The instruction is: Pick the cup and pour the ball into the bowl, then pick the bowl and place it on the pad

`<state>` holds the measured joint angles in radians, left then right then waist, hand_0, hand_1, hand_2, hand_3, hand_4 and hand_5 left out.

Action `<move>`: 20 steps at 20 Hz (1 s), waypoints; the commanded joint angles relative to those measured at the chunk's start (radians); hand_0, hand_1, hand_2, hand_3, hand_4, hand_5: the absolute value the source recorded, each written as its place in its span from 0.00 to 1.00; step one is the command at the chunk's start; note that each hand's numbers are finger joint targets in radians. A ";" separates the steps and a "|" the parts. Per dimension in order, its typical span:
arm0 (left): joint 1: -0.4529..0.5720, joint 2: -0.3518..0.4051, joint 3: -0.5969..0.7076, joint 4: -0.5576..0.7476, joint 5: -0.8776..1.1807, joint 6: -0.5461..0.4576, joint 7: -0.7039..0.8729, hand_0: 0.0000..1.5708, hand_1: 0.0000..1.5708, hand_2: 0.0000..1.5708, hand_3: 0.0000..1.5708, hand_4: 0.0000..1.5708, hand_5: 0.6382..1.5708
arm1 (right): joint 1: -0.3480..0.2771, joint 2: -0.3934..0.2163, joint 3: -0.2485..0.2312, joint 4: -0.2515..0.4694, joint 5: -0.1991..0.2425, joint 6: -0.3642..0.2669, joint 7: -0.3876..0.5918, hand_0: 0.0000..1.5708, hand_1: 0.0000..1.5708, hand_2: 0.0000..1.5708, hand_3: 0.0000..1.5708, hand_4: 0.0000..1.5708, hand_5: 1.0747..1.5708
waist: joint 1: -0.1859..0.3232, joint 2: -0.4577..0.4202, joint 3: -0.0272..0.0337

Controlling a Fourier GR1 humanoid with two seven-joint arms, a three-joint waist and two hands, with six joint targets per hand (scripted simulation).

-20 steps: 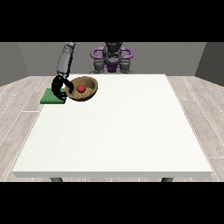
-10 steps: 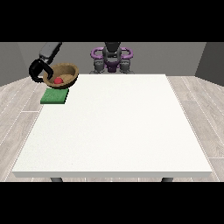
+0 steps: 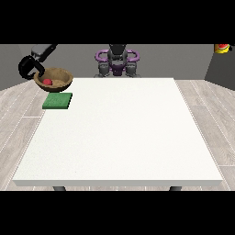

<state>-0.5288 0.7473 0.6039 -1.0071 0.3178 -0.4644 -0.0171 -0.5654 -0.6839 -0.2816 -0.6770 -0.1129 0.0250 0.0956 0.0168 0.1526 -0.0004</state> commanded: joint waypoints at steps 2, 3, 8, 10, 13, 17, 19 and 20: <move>0.033 0.028 0.015 0.039 0.007 -0.022 -0.052 0.00 0.00 0.00 0.00 0.77 0.98 | 0.034 0.030 -0.036 0.015 -0.023 -0.011 -0.041 1.00 1.00 1.00 0.31 0.68 1.00 | 0.003 0.010 0.0004; 0.014 0.039 0.022 0.037 0.017 -0.013 -0.043 0.00 0.00 0.00 0.00 0.77 0.98 | 0.030 0.019 -0.050 0.039 -0.037 0.023 -0.065 1.00 1.00 1.00 0.27 0.68 0.99 | 0.006 0.048 0.0008; 0.021 0.005 -0.016 -0.017 0.026 -0.020 -0.035 0.00 0.00 0.00 0.00 0.77 0.98 | 0.039 0.144 -0.053 0.070 -0.039 -0.068 -0.132 1.00 1.00 1.00 0.29 0.66 1.00 | 0.049 0.034 0.0014; -0.009 0.003 -0.027 -0.039 0.025 0.019 -0.033 0.00 0.00 0.00 0.00 0.77 0.98 | -0.020 0.075 -0.080 0.110 -0.054 -0.033 -0.088 1.00 1.00 1.00 0.34 0.65 1.00 | 0.052 0.074 0.0014; 0.000 0.030 -0.018 0.000 0.039 -0.008 -0.033 0.00 0.00 0.00 0.00 0.76 0.98 | 0.008 0.089 -0.084 0.109 -0.070 0.001 -0.106 1.00 1.00 1.00 0.38 0.64 1.00 | 0.024 0.054 0.0011; -0.058 0.063 -0.020 -0.006 0.048 0.011 -0.009 0.00 0.00 0.00 0.00 0.76 0.99 | -0.082 0.021 -0.136 0.142 -0.101 -0.046 -0.027 1.00 1.00 1.00 0.64 0.34 0.99 | 0.032 0.113 0.0013; -0.035 0.079 -0.012 -0.012 0.064 -0.012 0.002 0.00 0.00 0.00 0.00 0.76 0.99 | -0.032 0.005 -0.127 0.158 -0.071 -0.074 -0.063 1.00 1.00 1.00 0.74 0.00 0.96 | 0.043 0.086 0.0012; -0.030 0.058 -0.021 -0.018 0.068 -0.010 0.000 0.00 0.00 0.00 0.00 0.76 0.99 | -0.044 -0.010 -0.126 0.154 -0.062 -0.097 -0.057 1.00 1.00 1.00 0.69 0.00 0.96 | 0.050 0.077 0.0011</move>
<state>-0.5499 0.8064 0.5939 -1.0080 0.3687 -0.4766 -0.0428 -0.5964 -0.6545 -0.4034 -0.5427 -0.1942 -0.0272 0.0306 0.0545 0.2368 0.0008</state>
